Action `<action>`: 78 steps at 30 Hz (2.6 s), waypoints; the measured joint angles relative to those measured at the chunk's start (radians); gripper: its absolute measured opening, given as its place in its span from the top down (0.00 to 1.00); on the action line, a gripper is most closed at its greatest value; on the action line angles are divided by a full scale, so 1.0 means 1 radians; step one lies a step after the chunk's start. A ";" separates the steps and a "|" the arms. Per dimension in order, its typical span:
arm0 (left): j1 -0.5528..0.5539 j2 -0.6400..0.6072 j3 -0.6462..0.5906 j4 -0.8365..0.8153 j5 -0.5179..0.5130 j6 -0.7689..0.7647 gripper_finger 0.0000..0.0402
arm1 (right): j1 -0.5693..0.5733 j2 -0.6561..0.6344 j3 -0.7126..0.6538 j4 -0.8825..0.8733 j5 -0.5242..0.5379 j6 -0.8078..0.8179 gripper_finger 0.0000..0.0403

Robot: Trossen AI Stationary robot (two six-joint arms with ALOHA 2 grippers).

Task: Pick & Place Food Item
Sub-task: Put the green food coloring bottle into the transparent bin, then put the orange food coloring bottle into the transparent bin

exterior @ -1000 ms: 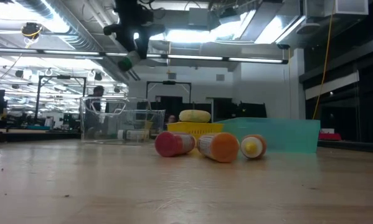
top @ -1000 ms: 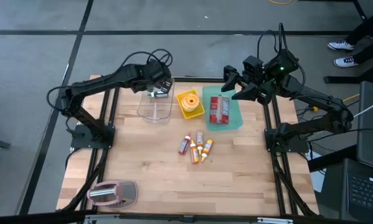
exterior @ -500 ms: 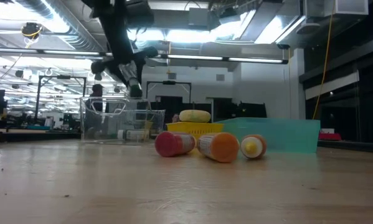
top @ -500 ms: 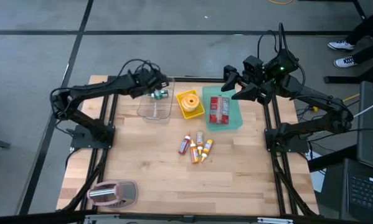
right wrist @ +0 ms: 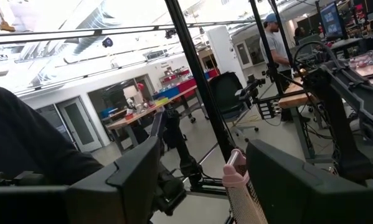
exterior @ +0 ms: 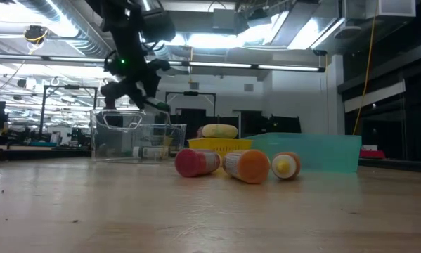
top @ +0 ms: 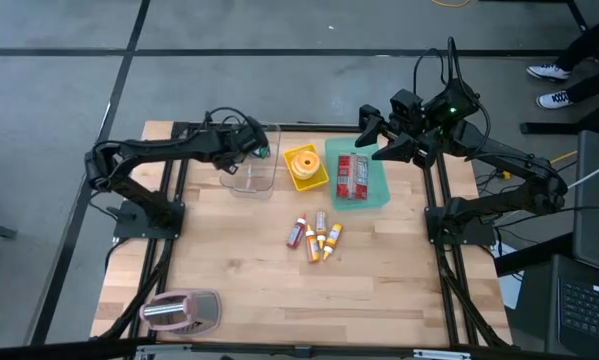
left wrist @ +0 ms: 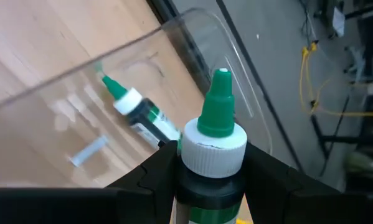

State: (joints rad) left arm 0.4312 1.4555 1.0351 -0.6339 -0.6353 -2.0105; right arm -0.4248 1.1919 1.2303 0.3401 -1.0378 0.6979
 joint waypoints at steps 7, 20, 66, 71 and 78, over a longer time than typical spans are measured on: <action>0.003 0.041 0.000 0.042 0.021 -0.092 0.64 | 0.000 0.000 0.000 0.000 -0.007 0.000 0.41; 0.002 0.107 0.000 0.025 0.037 -0.116 0.64 | 0.000 0.000 0.000 0.000 -0.037 0.026 0.41; -0.132 0.005 0.276 0.552 0.059 1.803 0.53 | -0.001 0.000 0.000 -0.004 0.066 -0.002 0.41; -0.170 -0.006 0.435 0.228 0.056 2.002 0.53 | -0.001 0.000 0.000 -0.005 0.159 -0.012 0.41; -0.238 -0.019 0.593 -0.112 0.102 2.146 0.54 | 0.021 0.000 0.000 -0.005 0.393 -0.083 0.41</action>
State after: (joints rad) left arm 0.1933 1.4365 1.6276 -0.7458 -0.5338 0.1358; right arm -0.4037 1.1919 1.2301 0.3350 -0.6444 0.6145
